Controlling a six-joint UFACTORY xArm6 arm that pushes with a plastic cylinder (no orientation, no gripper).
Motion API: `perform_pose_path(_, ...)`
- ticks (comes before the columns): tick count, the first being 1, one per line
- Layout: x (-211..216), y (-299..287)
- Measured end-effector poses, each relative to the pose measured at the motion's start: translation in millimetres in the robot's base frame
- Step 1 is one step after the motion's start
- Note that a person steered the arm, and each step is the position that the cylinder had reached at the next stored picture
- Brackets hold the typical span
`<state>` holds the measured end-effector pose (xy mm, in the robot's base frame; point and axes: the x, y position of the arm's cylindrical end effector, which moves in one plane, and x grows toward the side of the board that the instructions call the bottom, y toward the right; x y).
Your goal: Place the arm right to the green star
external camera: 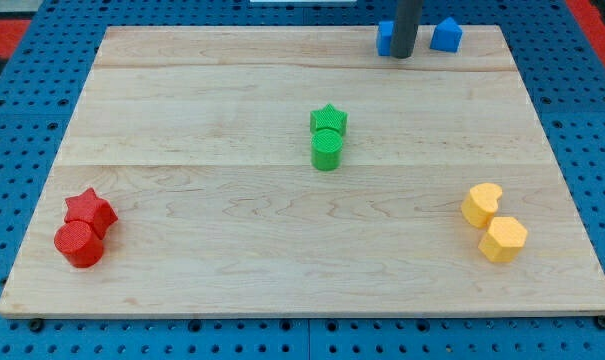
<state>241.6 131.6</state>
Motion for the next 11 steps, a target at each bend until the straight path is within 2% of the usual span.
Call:
perform_pose_path(1, 12.4, 3.0)
perform_pose_path(4, 141.5, 10.7)
perform_pose_path(7, 154.0, 5.8)
perform_pose_path(11, 150.6, -40.3)
